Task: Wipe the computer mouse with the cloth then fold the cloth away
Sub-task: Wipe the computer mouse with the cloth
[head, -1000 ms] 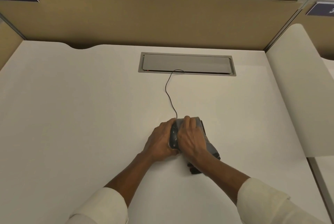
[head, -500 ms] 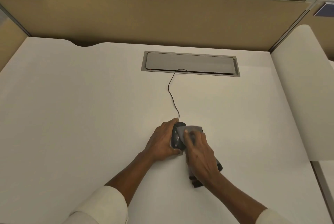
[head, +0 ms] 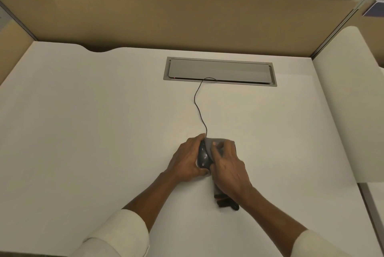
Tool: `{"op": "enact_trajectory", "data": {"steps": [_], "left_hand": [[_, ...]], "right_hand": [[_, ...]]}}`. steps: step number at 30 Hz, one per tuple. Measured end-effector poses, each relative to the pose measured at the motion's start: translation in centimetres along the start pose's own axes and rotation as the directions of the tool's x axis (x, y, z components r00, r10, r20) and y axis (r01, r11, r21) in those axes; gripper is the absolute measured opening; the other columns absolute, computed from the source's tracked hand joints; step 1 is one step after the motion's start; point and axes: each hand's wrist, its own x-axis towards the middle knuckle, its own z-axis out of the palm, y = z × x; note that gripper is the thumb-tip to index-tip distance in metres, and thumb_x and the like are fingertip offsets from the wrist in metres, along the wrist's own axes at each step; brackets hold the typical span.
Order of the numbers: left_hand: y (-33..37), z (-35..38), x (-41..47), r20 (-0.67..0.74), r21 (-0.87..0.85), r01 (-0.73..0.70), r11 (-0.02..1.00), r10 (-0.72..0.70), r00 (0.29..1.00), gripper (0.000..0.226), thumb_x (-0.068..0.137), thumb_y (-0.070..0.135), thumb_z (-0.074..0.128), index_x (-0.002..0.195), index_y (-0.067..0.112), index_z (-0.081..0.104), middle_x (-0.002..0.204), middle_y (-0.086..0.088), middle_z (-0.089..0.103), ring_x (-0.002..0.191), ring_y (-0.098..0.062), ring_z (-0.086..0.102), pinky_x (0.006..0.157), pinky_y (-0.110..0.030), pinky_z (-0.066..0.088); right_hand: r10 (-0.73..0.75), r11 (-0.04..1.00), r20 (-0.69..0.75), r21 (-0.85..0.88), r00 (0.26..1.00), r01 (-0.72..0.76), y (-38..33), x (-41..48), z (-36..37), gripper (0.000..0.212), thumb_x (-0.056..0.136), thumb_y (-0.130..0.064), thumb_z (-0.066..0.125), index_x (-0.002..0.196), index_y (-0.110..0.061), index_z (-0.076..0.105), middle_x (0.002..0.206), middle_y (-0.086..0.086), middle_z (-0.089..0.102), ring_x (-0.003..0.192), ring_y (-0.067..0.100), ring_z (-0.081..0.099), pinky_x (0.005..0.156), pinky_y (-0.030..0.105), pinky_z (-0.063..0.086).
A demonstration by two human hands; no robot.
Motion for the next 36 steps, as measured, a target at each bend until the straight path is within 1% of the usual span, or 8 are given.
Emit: {"op": "enact_trajectory", "data": {"steps": [5,10,13,18,23,27,32,36], "left_hand": [[-0.4,0.3,-0.1,-0.003,-0.008,0.008,1.0,-0.008,1.0,0.121,0.064,0.069,0.081,0.163,0.039,0.019,0.16,0.008,0.042,0.142,-0.02,0.047,0.116,-0.042,0.045],[-0.5,0.5,-0.1,0.001,-0.027,0.021,0.999,-0.021,1.0,0.122,0.062,0.076,0.076,0.164,0.039,0.019,0.162,0.008,0.04,0.143,-0.02,0.046,0.118,-0.043,0.044],[-0.3,0.3,-0.1,0.006,-0.016,0.009,1.0,-0.009,1.0,0.122,0.063,0.064,0.081,0.164,0.037,0.019,0.161,0.007,0.04,0.143,-0.02,0.045,0.118,-0.043,0.044],[-0.3,0.1,0.0,0.0,-0.011,-0.007,1.0,0.007,1.0,0.122,0.062,0.054,0.09,0.162,0.033,0.024,0.158,0.004,0.044,0.142,-0.021,0.045,0.117,-0.043,0.045],[-0.1,0.1,0.0,-0.023,-0.005,-0.008,1.0,0.008,1.0,0.113,0.065,0.047,0.094,0.155,0.04,0.026,0.152,0.007,0.049,0.135,-0.018,0.051,0.111,-0.041,0.05],[-0.2,0.3,0.0,-0.004,0.002,0.007,1.0,-0.007,1.0,0.122,0.064,0.053,0.093,0.162,0.033,0.024,0.158,0.004,0.044,0.14,-0.021,0.048,0.115,-0.041,0.047],[-0.5,0.4,0.0,0.002,0.004,0.011,1.0,-0.011,1.0,0.122,0.065,0.056,0.09,0.163,0.038,0.02,0.158,0.007,0.042,0.14,-0.02,0.046,0.114,-0.039,0.045],[-0.7,0.5,-0.1,-0.006,-0.014,0.008,1.0,-0.008,1.0,0.121,0.067,0.062,0.088,0.164,0.038,0.019,0.16,0.007,0.04,0.141,-0.02,0.046,0.116,-0.04,0.044]], "right_hand": [[-0.054,0.991,-0.002,-0.122,0.999,0.053,-1.0,-5.3,1.6,0.071,0.061,0.002,0.076,0.131,0.002,0.064,0.112,0.02,0.062,0.084,0.034,0.063,0.05,0.025,0.031],[-0.013,0.994,0.021,-0.112,1.0,0.015,-1.2,-5.7,2.8,0.07,0.061,0.006,0.074,0.131,0.006,0.065,0.111,0.023,0.062,0.087,0.035,0.063,0.053,0.032,0.054],[0.016,0.995,-0.007,-0.094,1.0,-0.016,-1.6,-4.0,1.5,0.068,0.059,0.007,0.073,0.127,0.005,0.066,0.109,0.019,0.063,0.084,0.032,0.062,0.05,0.026,0.036],[0.041,0.994,-0.022,-0.101,0.999,-0.043,-0.8,1.0,-0.6,0.055,0.072,-0.006,0.072,0.126,0.002,0.062,0.106,0.016,0.059,0.091,0.034,0.061,0.054,0.029,0.032],[0.016,0.993,0.0,-0.119,1.0,-0.015,-0.5,4.0,-2.1,0.031,0.096,-0.016,0.049,0.123,-0.004,0.058,0.122,0.015,0.05,0.109,0.032,0.052,0.066,0.034,0.037],[-0.009,0.995,-0.013,-0.102,1.0,0.008,-0.6,2.0,-1.5,0.05,0.088,-0.015,0.065,0.134,0.0,0.054,0.123,0.019,0.052,0.108,0.034,0.055,0.061,0.032,0.037],[-0.062,0.992,-0.031,-0.114,0.998,0.058,-0.4,-3.8,0.9,0.072,0.061,0.005,0.074,0.132,0.003,0.062,0.11,0.019,0.058,0.084,0.034,0.059,0.051,0.026,0.028],[-0.062,0.99,0.025,-0.127,0.998,0.065,-0.1,-6.9,3.2,0.077,0.058,0.004,0.073,0.135,0.004,0.062,0.108,0.02,0.058,0.085,0.034,0.06,0.047,0.031,0.047]]}}
